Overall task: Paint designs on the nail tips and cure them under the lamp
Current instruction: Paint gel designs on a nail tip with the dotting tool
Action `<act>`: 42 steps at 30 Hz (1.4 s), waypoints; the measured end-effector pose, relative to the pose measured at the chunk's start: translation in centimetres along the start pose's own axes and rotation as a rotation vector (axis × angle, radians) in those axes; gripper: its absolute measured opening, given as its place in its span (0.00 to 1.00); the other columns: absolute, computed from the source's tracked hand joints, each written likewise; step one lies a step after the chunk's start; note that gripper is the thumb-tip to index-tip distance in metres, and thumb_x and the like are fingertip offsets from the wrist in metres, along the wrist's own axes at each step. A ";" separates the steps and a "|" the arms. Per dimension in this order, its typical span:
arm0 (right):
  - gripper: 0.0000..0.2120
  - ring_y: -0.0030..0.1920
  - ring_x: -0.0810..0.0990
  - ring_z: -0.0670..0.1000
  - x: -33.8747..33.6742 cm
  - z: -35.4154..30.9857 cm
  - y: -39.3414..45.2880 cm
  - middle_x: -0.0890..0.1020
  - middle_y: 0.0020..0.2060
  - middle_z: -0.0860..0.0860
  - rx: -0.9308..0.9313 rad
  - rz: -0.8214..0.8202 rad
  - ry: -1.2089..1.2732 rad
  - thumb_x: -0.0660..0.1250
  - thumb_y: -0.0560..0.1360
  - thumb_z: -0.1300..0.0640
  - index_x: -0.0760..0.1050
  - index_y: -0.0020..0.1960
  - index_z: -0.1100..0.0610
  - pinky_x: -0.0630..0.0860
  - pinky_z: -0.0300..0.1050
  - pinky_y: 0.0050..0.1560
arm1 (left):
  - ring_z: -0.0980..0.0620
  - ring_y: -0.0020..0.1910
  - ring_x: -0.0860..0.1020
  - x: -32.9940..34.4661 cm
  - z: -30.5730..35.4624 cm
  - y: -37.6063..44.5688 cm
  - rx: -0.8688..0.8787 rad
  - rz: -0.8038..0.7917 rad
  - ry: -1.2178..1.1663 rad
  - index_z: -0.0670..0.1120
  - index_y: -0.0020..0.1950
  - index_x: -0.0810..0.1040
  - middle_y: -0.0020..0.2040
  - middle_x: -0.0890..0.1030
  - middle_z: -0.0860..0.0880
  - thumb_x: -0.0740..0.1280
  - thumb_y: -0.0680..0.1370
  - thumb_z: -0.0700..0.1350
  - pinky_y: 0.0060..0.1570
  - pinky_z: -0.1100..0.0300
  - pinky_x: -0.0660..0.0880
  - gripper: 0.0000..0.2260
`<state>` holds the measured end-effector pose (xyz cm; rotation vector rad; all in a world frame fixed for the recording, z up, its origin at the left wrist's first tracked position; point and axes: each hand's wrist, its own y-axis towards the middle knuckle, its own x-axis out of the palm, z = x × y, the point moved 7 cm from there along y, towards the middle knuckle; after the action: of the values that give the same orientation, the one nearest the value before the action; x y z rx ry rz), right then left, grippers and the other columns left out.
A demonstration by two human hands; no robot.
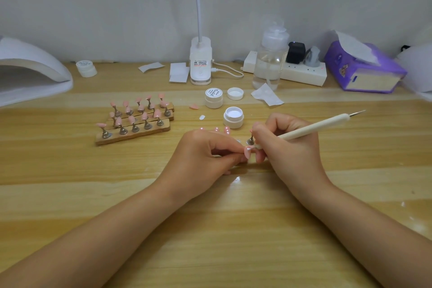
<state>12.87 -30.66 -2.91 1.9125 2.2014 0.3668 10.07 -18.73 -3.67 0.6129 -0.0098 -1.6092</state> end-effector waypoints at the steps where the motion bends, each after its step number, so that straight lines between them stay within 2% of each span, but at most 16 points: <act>1: 0.17 0.20 0.74 0.44 0.0 0.0 0.0 0.70 0.15 0.49 0.001 0.003 0.003 0.63 0.68 0.70 0.63 0.24 0.59 0.68 0.31 0.24 | 0.63 0.31 0.77 0.0 0.0 0.0 0.002 0.002 0.001 0.52 0.41 0.84 0.33 0.82 0.58 0.71 0.70 0.34 0.31 0.66 0.77 0.12; 5: 0.19 0.19 0.74 0.47 -0.2 0.2 0.2 0.69 0.16 0.50 0.013 0.018 0.048 0.63 0.69 0.70 0.62 0.24 0.57 0.67 0.32 0.23 | 0.63 0.31 0.77 0.0 0.0 0.0 -0.012 0.006 0.000 0.54 0.37 0.84 0.32 0.82 0.59 0.72 0.69 0.34 0.31 0.66 0.77 0.13; 11: 0.21 0.18 0.71 0.45 -0.4 0.3 0.3 0.66 0.17 0.47 0.003 0.032 0.066 0.64 0.70 0.70 0.61 0.24 0.56 0.67 0.32 0.23 | 0.62 0.32 0.79 0.0 -0.1 0.0 -0.035 0.006 -0.017 0.50 0.39 0.84 0.32 0.81 0.60 0.71 0.69 0.34 0.31 0.67 0.77 0.10; 16: 0.20 0.17 0.71 0.45 -0.4 0.3 0.3 0.67 0.18 0.50 0.008 0.035 0.089 0.64 0.70 0.70 0.61 0.25 0.57 0.68 0.32 0.23 | 0.61 0.32 0.79 0.0 -0.1 0.0 -0.041 0.003 -0.016 0.51 0.37 0.83 0.32 0.81 0.60 0.72 0.69 0.35 0.31 0.66 0.77 0.10; 21: 0.19 0.17 0.71 0.44 -0.5 0.1 0.2 0.68 0.17 0.50 0.009 0.045 0.110 0.64 0.71 0.69 0.62 0.26 0.59 0.68 0.31 0.23 | 0.62 0.33 0.79 0.0 -0.1 -0.1 -0.046 0.003 -0.027 0.49 0.38 0.84 0.35 0.83 0.53 0.71 0.70 0.35 0.31 0.66 0.77 0.08; 24: 0.19 0.19 0.72 0.44 -0.5 0.0 0.2 0.70 0.17 0.49 0.003 0.053 0.127 0.69 0.71 0.60 0.65 0.26 0.58 0.74 0.36 0.27 | 0.61 0.34 0.79 0.1 -0.2 -0.1 -0.061 0.007 -0.039 0.49 0.37 0.83 0.36 0.83 0.52 0.71 0.70 0.36 0.31 0.67 0.77 0.08; 26: 0.17 0.22 0.74 0.46 -0.6 -0.1 0.1 0.73 0.18 0.49 0.019 0.061 0.119 0.71 0.66 0.50 0.67 0.24 0.52 0.76 0.42 0.33 | 0.62 0.33 0.79 0.1 -0.3 -0.1 -0.073 0.011 -0.048 0.49 0.36 0.83 0.35 0.83 0.53 0.71 0.70 0.36 0.31 0.67 0.77 0.08; 28: 0.14 0.26 0.76 0.48 -0.7 -0.1 0.2 0.75 0.20 0.49 0.025 0.065 0.107 0.72 0.61 0.47 0.70 0.25 0.51 0.76 0.41 0.35 | 0.63 0.33 0.79 0.1 -0.4 -0.1 -0.085 0.014 -0.058 0.50 0.36 0.83 0.34 0.83 0.55 0.71 0.70 0.36 0.32 0.67 0.77 0.09; 31: 0.11 0.27 0.76 0.47 -0.7 -0.2 0.3 0.77 0.23 0.49 0.007 0.058 0.104 0.72 0.62 0.49 0.70 0.29 0.52 0.75 0.38 0.33 | 0.64 0.33 0.79 0.0 -0.3 -0.1 -0.084 0.014 -0.055 0.50 0.37 0.83 0.33 0.82 0.57 0.71 0.70 0.36 0.31 0.68 0.77 0.09; 34: 0.13 0.27 0.77 0.47 -0.7 -0.2 0.2 0.77 0.23 0.49 -0.003 0.050 0.115 0.71 0.63 0.51 0.68 0.33 0.56 0.76 0.37 0.33 | 0.64 0.33 0.79 0.0 -0.2 -0.1 -0.083 0.014 -0.052 0.51 0.37 0.83 0.33 0.82 0.57 0.71 0.70 0.36 0.32 0.68 0.77 0.09; 39: 0.17 0.20 0.74 0.45 -0.5 -0.4 0.0 0.73 0.17 0.49 -0.003 0.043 0.139 0.73 0.61 0.50 0.64 0.29 0.54 0.74 0.35 0.30 | 0.63 0.31 0.78 0.0 0.0 -0.2 -0.065 0.022 -0.030 0.49 0.37 0.83 0.32 0.82 0.57 0.71 0.70 0.35 0.33 0.66 0.77 0.09; 42: 0.18 0.19 0.71 0.43 -0.7 -0.5 -0.1 0.69 0.16 0.47 -0.016 0.066 0.135 0.72 0.63 0.52 0.63 0.26 0.55 0.73 0.33 0.29 | 0.65 0.29 0.76 -0.1 0.4 -0.1 -0.033 0.022 0.012 0.51 0.37 0.82 0.30 0.80 0.60 0.72 0.69 0.34 0.33 0.68 0.75 0.10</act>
<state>12.76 -31.35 -2.49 2.0106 2.2132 0.5380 9.81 -18.77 -3.34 0.5948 0.0187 -1.5820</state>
